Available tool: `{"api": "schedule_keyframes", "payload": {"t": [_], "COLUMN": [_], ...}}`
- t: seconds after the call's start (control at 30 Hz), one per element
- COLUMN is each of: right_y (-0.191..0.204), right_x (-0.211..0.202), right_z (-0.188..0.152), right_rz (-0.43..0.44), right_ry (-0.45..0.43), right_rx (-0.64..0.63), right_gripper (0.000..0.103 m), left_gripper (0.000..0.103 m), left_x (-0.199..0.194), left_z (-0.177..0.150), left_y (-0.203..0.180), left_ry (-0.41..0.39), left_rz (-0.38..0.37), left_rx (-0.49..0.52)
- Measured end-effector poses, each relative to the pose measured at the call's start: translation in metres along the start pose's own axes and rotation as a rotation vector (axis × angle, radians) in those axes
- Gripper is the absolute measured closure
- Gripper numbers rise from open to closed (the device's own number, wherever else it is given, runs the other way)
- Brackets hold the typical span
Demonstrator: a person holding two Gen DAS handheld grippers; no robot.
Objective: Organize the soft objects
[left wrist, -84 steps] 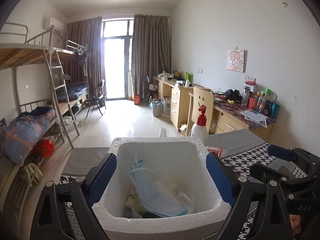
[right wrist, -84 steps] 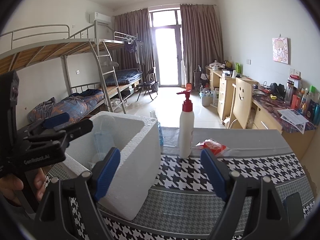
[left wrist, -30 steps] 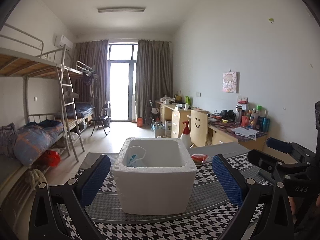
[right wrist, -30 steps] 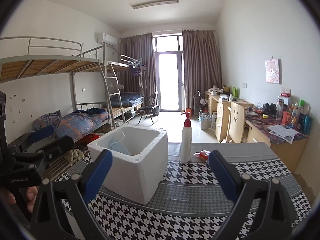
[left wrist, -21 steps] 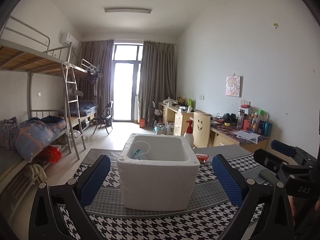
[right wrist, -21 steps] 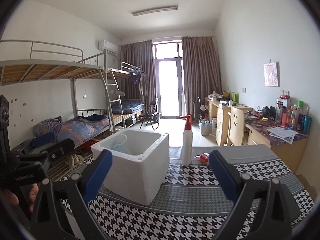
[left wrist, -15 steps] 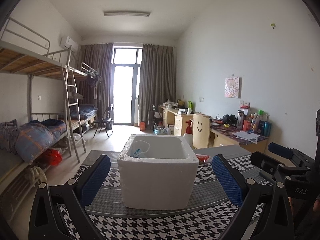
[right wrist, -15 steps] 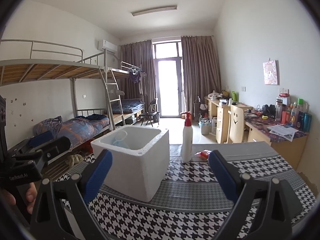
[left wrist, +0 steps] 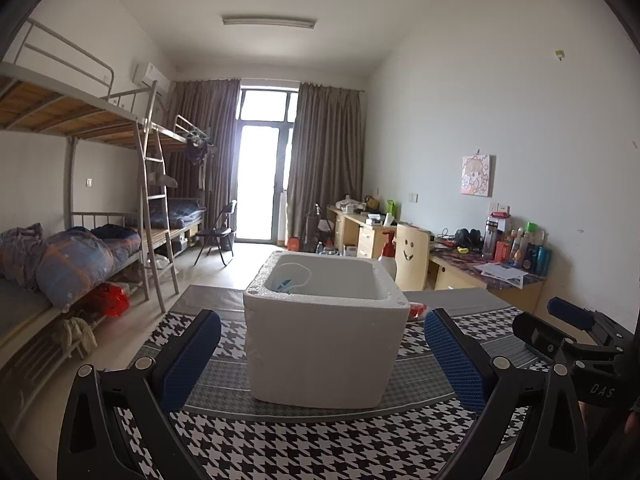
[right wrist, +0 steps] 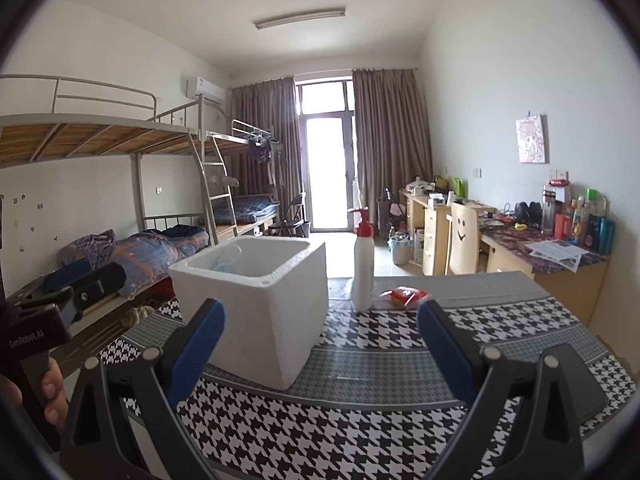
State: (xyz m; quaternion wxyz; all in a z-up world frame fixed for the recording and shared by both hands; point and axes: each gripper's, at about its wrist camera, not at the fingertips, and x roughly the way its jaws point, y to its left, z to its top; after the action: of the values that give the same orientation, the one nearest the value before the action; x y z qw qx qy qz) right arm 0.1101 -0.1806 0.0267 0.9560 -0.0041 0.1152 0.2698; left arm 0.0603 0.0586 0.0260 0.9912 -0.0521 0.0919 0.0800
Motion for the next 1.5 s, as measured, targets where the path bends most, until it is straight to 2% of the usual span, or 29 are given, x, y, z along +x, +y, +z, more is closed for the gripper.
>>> {"api": "schedule_keyframes", "payload": {"t": [0.3, 0.8, 1.5], "right_y": [-0.008, -0.005, -0.012], "right_x": [0.0, -0.002, 0.003], "right_z": [-0.008, -0.01, -0.017], "right_rz": [0.017, -0.013, -0.027], "right_ry": [-0.005, -0.006, 0.013], "right_rx": [0.033, 0.002, 0.027], "right_gripper": [0.004, 0.004, 0.004], "left_gripper": [0.001, 0.001, 0.001], "left_x": [0.001, 0.006, 0.008], "left_z": [-0.01, -0.021, -0.026], "left_y": [-0.008, -0.01, -0.008], "left_ry": [0.006, 0.041, 0.055], "left_rz": [0.002, -0.023, -0.003], "left_rx": [0.02, 0.02, 0.02]}}
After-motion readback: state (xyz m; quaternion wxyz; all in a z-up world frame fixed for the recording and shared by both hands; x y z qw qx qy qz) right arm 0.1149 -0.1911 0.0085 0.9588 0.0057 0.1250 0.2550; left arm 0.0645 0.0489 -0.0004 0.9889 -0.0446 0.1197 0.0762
